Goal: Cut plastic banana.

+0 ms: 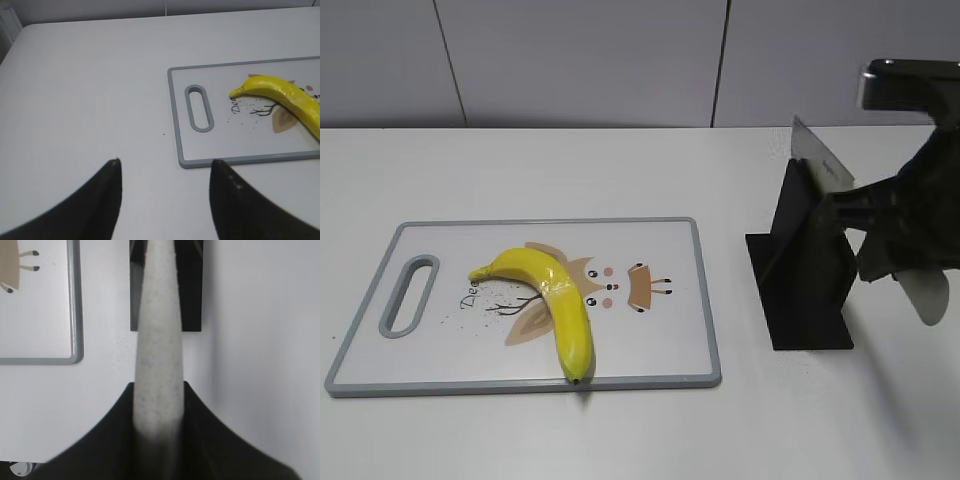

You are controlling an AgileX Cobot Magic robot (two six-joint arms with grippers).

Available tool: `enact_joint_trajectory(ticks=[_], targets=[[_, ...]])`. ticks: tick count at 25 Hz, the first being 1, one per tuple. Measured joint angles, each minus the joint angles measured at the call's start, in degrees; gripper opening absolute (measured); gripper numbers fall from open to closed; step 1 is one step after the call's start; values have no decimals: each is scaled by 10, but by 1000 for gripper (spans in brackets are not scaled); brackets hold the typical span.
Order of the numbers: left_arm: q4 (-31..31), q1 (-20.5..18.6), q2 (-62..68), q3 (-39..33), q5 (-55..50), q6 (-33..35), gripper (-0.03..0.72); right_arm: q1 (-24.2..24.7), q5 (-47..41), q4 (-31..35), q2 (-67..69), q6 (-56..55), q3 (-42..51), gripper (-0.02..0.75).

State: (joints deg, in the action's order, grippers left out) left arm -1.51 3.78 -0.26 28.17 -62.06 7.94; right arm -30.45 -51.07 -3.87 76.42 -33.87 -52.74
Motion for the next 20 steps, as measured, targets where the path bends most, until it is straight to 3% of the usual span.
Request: enact_joint_trajectory(ticks=[12, 20], targets=[[7, 0, 0, 4, 14, 0, 543, 0, -2, -45, -54, -4, -54, 190], [-2, 0, 111, 57, 161, 0, 543, 0, -5, -79, -9, 61, -148, 190]])
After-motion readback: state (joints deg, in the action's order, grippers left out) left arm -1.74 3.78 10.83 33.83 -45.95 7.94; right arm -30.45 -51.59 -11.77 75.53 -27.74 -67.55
